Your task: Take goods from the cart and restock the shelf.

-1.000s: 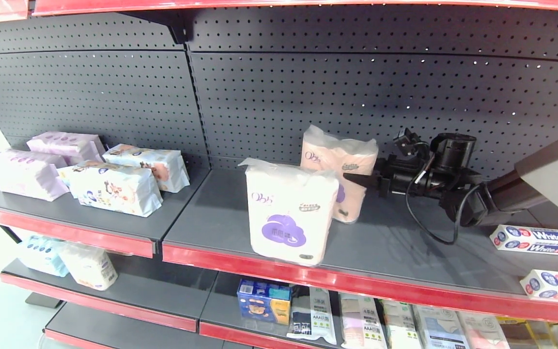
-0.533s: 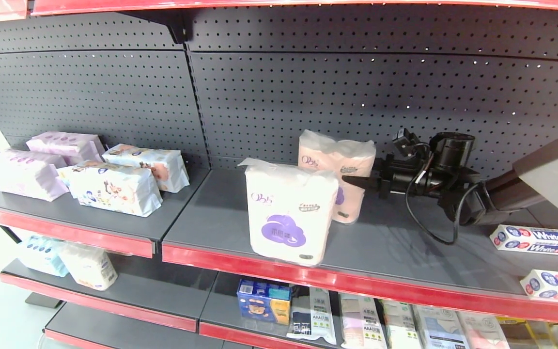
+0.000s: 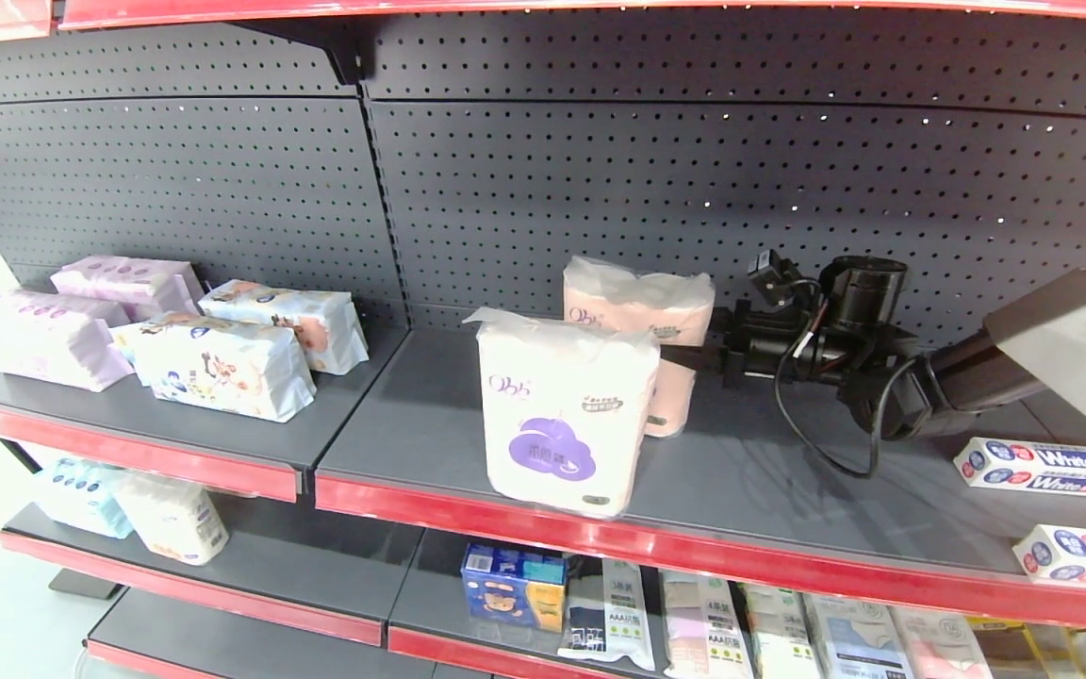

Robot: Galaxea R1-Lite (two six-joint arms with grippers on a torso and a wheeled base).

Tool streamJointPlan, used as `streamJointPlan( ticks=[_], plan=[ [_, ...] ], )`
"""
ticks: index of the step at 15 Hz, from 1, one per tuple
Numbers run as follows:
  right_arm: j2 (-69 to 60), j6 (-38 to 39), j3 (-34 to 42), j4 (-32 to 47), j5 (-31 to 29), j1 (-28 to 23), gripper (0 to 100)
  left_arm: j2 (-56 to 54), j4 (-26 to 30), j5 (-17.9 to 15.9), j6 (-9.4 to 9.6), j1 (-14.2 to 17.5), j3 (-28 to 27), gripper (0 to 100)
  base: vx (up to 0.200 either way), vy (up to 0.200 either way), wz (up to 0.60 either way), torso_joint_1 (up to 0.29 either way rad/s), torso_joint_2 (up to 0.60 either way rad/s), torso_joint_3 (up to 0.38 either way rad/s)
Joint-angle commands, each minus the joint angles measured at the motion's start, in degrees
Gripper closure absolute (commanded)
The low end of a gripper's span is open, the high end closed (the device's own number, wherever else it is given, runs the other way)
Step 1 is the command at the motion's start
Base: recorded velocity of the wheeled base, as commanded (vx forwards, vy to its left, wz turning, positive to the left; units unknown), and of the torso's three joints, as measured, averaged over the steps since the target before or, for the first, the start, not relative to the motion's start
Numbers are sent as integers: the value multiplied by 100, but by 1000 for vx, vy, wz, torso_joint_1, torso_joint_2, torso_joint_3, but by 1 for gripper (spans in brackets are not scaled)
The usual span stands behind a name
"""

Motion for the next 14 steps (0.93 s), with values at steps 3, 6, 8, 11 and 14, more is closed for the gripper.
streamJointPlan(
  ticks=[3, 6, 8, 11, 14],
  plan=[
    [-18, 15, 31, -3, -52, 27, 100, 9, 0, 2, -2, 2, 0, 0, 0, 0, 0, 0, 0, 0],
    [-18, 23, 102, -3, -202, 18, 100, 9, 0, 2, -2, 2, 0, 0, 0, 0, 0, 0, 0, 0],
    [-26, 58, 22, 15, -290, 18, 100, 9, 0, 2, 7, 2, 0, 0, 0, 0, 0, 0, 0, 0],
    [-88, 67, 75, 15, -369, 35, 100, 9, 0, 2, -2, 2, 0, 0, 0, 0, 0, 0, 0, 0],
    [-105, 67, 84, 15, -395, 71, 100, 9, 0, 11, 7, 2, 0, 0, 0, 0, 0, 0, 0, 0]
  ],
)
